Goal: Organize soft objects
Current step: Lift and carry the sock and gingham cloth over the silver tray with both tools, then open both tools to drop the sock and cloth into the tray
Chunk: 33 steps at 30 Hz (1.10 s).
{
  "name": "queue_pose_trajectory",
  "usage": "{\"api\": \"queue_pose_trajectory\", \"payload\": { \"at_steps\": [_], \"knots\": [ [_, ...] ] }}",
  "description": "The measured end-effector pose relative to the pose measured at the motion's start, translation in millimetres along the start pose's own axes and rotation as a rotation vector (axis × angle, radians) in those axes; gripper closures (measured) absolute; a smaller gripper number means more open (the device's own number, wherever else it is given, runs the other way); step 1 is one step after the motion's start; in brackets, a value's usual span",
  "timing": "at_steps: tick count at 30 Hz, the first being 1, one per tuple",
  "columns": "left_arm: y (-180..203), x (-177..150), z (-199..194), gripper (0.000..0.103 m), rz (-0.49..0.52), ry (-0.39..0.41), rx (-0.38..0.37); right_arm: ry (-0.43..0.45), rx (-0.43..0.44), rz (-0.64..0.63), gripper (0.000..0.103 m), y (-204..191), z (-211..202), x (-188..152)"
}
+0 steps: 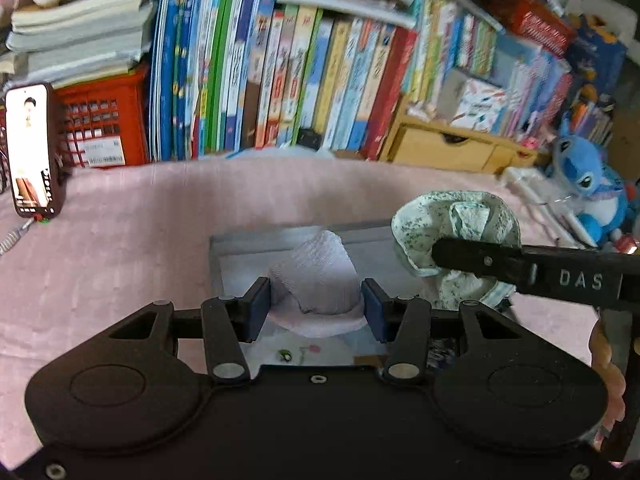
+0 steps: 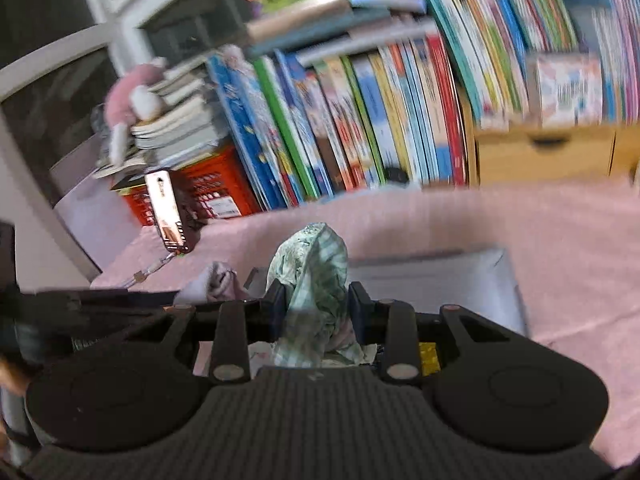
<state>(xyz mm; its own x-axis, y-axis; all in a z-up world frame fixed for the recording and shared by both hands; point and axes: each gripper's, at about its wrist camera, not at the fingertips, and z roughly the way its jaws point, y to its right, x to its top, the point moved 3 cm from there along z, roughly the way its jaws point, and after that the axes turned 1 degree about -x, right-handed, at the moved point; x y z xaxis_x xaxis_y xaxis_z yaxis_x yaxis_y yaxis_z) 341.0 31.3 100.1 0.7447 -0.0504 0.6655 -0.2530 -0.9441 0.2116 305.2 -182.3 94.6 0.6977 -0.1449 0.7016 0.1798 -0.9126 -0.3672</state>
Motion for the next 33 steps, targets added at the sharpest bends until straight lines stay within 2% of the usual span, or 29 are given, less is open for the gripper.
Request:
{"api": "queue_pose_trajectory", "payload": {
  "at_steps": [5,15,28,33],
  "knots": [
    [-7.8,4.1,29.1,0.056,-0.010,-0.040,0.019,-0.066,-0.025,0.064,0.065,5.5,34.4,6.2],
    [-17.6,-0.2,57.3,0.056,-0.004,-0.099,0.048,-0.182,-0.055,0.155,0.065,11.5,83.5,4.9],
    [-25.8,-3.7,76.7,0.055,-0.001,-0.157,0.060,-0.253,-0.077,0.165,0.063,20.8,104.9,-8.1],
    [-29.2,-2.7,85.0,0.054,-0.021,-0.202,0.056,-0.276,-0.079,0.174,0.061,21.3,109.7,-10.5]
  ]
}}
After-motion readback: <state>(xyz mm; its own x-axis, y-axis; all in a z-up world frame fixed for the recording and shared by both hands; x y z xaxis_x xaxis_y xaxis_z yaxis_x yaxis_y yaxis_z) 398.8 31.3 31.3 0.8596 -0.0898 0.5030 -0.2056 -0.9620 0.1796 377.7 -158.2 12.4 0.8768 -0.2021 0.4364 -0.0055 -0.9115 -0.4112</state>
